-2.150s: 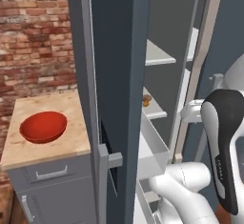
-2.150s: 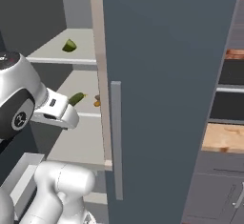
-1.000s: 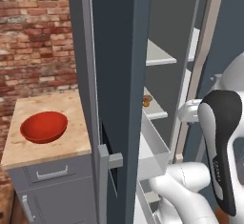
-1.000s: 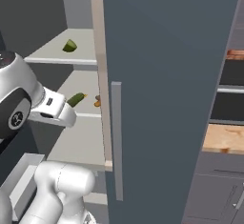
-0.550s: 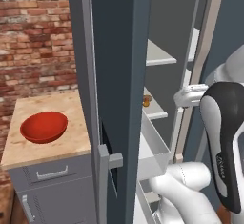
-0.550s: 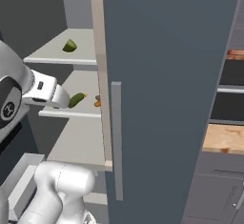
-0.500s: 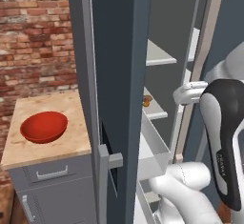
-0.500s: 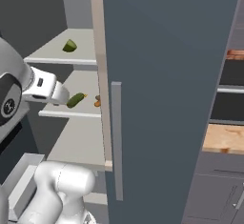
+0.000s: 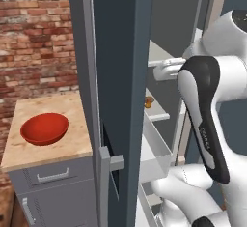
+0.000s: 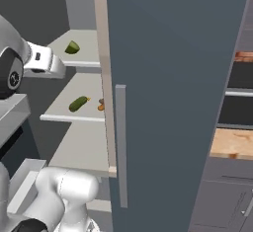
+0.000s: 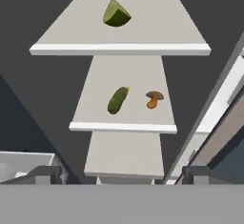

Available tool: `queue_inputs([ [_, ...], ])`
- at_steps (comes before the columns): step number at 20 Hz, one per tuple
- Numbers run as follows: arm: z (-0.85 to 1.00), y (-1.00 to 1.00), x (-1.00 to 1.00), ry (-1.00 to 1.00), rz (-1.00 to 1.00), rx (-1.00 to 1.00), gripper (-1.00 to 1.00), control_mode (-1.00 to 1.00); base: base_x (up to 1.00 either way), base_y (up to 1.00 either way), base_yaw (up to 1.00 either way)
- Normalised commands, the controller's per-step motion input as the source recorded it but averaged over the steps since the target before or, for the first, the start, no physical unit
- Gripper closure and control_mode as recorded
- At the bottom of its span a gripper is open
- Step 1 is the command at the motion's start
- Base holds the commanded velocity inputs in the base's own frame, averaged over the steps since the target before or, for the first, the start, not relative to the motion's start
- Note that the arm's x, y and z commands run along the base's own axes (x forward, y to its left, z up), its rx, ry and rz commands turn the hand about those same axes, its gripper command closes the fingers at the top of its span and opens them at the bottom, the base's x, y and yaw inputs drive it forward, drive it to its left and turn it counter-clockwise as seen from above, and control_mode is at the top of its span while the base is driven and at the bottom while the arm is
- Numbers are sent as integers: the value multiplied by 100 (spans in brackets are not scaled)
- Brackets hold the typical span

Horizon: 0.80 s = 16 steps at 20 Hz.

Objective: Take the cucumber, mushroom, and lemon wedge from the freezer and place them in the bowl on the counter.

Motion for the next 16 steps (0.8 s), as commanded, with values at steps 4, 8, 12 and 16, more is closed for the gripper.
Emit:
queue_inputs([
  [4, 17, 5, 77, -1, 0, 0, -100, -100, 0, 0, 0],
  [8, 5, 5, 78, 0, 0, 0, -100, -100, 0, 0, 0],
  [12, 0, 23, 66, 0, 0, 0, -100, -100, 0, 0, 0],
  [16, 0, 22, 59, 0, 0, 0, -100, -100, 0, 0, 0],
])
